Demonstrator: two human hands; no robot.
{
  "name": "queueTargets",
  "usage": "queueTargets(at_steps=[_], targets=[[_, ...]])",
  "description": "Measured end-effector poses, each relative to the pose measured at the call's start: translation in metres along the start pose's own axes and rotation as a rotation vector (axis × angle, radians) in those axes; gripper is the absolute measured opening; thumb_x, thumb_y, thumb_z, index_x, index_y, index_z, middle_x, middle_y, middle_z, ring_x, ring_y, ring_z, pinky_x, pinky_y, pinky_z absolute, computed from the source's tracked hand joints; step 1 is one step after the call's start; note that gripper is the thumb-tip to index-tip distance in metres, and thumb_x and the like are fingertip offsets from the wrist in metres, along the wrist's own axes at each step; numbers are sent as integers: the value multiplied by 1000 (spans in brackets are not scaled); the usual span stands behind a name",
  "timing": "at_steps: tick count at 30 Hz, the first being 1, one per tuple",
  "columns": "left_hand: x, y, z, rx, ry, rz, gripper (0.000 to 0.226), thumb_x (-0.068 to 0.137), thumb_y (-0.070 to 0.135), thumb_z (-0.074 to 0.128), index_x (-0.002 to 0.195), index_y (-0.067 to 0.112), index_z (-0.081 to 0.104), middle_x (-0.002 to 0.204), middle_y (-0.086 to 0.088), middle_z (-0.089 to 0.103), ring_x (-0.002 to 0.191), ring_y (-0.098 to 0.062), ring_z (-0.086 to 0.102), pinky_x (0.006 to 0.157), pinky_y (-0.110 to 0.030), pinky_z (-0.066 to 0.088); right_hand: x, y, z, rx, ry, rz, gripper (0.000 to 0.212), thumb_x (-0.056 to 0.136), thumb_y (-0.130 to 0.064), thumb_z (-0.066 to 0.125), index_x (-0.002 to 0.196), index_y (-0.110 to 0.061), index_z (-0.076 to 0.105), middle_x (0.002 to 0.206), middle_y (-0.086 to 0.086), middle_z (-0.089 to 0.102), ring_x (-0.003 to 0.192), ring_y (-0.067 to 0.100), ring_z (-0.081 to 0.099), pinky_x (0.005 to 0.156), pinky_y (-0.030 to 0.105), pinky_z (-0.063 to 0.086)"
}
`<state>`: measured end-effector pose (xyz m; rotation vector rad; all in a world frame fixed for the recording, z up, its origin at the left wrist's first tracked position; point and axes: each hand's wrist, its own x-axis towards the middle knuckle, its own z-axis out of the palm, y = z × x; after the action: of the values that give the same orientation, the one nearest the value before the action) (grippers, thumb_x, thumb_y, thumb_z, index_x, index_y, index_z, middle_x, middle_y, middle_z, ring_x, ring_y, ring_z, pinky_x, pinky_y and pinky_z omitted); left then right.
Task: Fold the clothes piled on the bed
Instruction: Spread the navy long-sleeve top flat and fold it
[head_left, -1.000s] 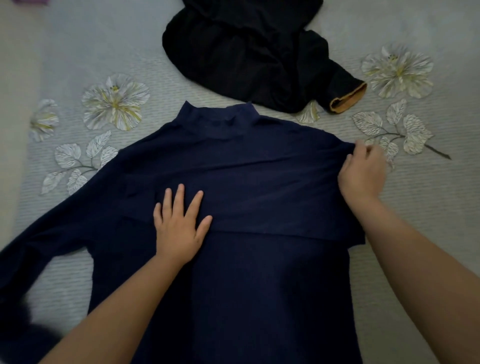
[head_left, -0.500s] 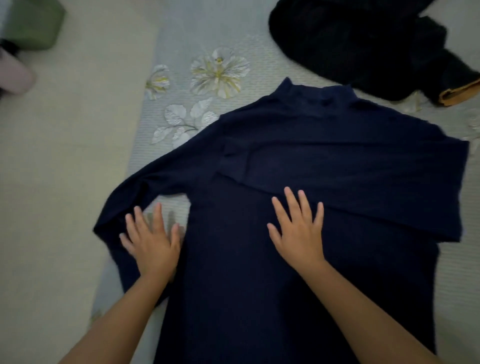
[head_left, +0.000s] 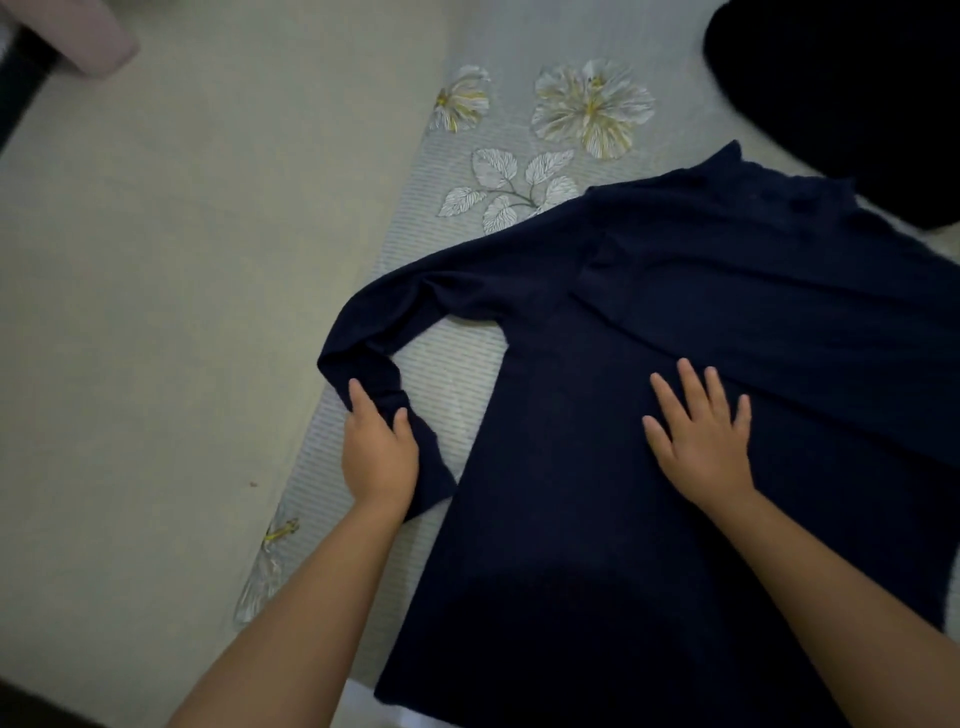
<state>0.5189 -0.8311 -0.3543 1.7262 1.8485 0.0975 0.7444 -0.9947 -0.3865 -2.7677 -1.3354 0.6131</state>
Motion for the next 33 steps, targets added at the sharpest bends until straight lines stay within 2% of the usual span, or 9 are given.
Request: queueTargets(at_steps=[4, 10, 14, 17, 19, 21, 27, 30, 33], targets=[[10, 37, -23, 111, 60, 196, 54, 96, 18, 41, 145, 8, 20, 129, -21, 43, 112, -35, 46, 87, -40, 38, -6, 9, -22, 173, -75, -19, 51, 98, -33, 36, 145, -19, 22, 155, 3, 7, 143, 20, 2, 115, 43, 3], [-17, 180, -15, 452, -123, 844, 49, 96, 23, 42, 142, 11, 29, 122, -16, 46, 106, -32, 50, 80, -39, 40, -47, 67, -72, 491, 97, 131, 48, 95, -19, 43, 141, -11, 32, 152, 4, 21, 140, 19, 18, 111, 28, 15], [-78, 281, 30, 373, -605, 1087, 67, 91, 31, 52, 146, 25, 15, 133, -6, 42, 121, -23, 45, 98, -30, 36, -73, 137, -91, 549, 213, 293, 43, 94, -11, 47, 135, -1, 40, 146, 15, 33, 135, 27, 30, 105, 27, 22], [-135, 314, 70, -194, -1010, 773, 71, 92, 32, 52, 146, 35, 7, 143, 0, 33, 131, -14, 37, 108, -29, 31, -93, 186, -88, 610, 249, 423, 44, 94, -22, 48, 131, 1, 45, 138, 19, 43, 126, 30, 42, 97, 26, 31], [-150, 309, 97, -353, -943, 616, 63, 94, 29, 49, 146, 30, 14, 147, -5, 30, 129, -10, 37, 107, -24, 30, -100, 206, -79, 635, 255, 449, 43, 94, -23, 46, 130, 0, 47, 132, 19, 49, 122, 30, 46, 97, 32, 35], [-144, 283, 114, -143, -788, 627, 53, 95, 24, 47, 144, 18, 27, 146, -7, 34, 126, -12, 40, 98, -15, 30, -99, 214, -71, 675, 245, 447, 41, 95, -17, 48, 132, -1, 45, 133, 17, 49, 122, 28, 45, 98, 32, 35], [-84, 181, 118, 504, -352, 723, 48, 90, 21, 54, 134, 6, 43, 137, -14, 44, 127, -27, 37, 107, -36, 31, -56, 208, -69, 583, 358, 390, 55, 88, -29, 59, 133, -3, 43, 135, 18, 44, 123, 32, 42, 100, 36, 33], [-70, 170, 110, 522, -214, 676, 49, 89, 16, 56, 133, 1, 43, 137, -19, 43, 129, -33, 35, 105, -42, 31, -18, 209, -82, 459, 407, 329, 65, 84, -29, 64, 138, -4, 38, 144, 21, 31, 131, 37, 31, 107, 43, 27], [-55, 181, 110, 424, -114, 669, 50, 87, 9, 59, 133, -1, 43, 133, -22, 47, 125, -37, 39, 102, -46, 34, 25, 219, -95, 500, 276, 421, 83, 84, -42, 60, 146, -9, 15, 153, 15, 10, 141, 30, 10, 113, 39, 12]])
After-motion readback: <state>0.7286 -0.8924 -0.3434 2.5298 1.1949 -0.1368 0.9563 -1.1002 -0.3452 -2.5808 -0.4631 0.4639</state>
